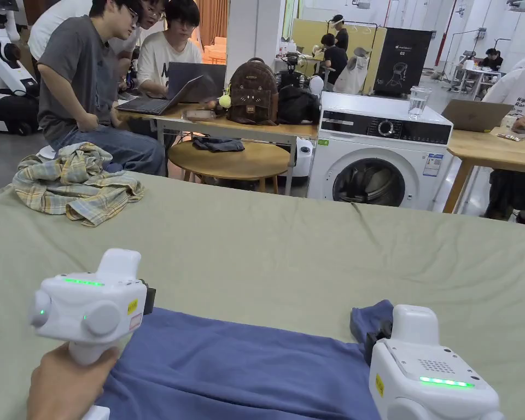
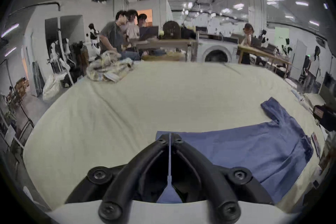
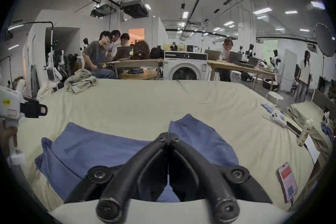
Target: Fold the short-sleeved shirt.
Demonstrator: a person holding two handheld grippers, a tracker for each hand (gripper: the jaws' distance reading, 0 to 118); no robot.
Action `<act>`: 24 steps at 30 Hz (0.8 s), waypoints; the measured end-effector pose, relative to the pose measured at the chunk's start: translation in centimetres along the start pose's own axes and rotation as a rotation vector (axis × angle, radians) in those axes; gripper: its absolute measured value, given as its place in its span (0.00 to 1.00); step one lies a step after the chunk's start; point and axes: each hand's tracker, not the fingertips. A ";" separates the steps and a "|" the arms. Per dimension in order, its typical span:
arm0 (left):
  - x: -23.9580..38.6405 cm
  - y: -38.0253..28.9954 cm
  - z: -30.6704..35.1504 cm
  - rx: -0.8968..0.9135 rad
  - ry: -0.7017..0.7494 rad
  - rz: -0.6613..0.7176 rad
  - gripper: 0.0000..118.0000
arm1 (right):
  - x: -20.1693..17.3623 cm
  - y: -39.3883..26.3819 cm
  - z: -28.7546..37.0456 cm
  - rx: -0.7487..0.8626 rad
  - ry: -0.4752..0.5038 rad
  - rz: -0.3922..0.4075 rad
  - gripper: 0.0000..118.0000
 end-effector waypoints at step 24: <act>1.8 1.3 -10.8 -0.390 0.020 -0.125 0.00 | 3.6 -2.4 -4.8 -0.220 -0.027 0.001 0.00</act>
